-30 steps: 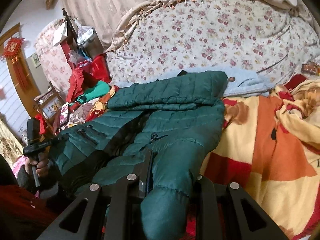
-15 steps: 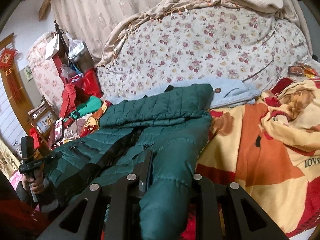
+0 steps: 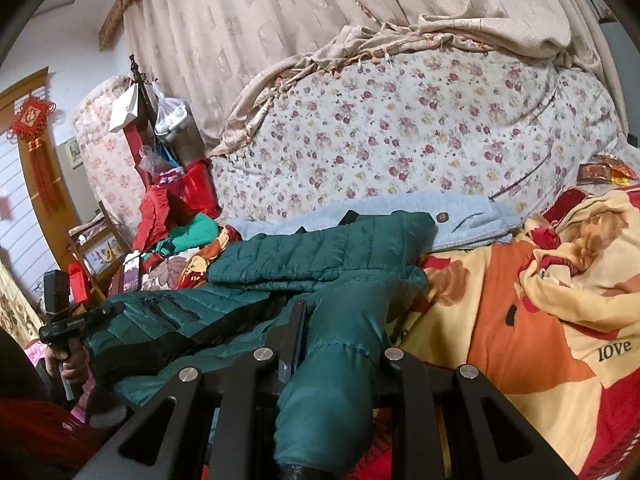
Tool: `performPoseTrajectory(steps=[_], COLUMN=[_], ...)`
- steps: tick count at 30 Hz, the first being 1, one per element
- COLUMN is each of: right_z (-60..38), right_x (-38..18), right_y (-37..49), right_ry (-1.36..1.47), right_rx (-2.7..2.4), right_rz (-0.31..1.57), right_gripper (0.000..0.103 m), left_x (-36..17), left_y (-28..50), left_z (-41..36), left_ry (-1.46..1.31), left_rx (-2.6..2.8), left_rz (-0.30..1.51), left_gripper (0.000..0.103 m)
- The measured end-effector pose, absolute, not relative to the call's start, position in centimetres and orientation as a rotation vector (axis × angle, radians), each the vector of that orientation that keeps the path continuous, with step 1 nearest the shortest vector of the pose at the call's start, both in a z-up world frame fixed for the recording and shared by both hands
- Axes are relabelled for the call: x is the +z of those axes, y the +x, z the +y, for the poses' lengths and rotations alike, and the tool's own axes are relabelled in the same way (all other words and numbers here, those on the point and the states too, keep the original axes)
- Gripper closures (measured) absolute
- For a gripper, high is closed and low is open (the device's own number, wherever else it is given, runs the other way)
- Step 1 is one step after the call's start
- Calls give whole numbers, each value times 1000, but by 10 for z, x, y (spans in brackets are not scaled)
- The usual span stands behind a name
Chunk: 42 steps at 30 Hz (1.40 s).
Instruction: Fold large clothes
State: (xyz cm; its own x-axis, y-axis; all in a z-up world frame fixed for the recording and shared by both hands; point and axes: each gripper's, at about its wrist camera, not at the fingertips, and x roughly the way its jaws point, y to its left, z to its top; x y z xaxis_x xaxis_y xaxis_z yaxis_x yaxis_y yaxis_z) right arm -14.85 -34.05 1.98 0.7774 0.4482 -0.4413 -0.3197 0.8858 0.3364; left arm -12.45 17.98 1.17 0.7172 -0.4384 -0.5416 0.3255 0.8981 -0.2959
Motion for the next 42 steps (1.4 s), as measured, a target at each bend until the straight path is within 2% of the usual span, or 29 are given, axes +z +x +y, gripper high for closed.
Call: performPoseTrajectory(steps=[10,22,30,35,38,42], right_z=[-346,-347,-348,-344,-340,-339], right_x=[-1,3,31,49,41,-10], right_y=[-122,-64,-8,60,114,179], right_ry=[273,289,268,273,290,350], right_rx=[412,367,340,293,264,234], right_rz=[565,554,480,417,426,549], right_gripper=[84,84,84,84,84,84], left_x=[-8,7,41,64,50,-5], left_y=[-94,-36,-1,64,111,165], left_z=[179,171,160,151,148,147], left_ry=[-216,-193,-141,-108,-118,-102], left_rx=[-373,-329,-288,-239,-175,-82], left_rz=[672,633,552,499,517,643], left_gripper=[89,89,89,89,89,89])
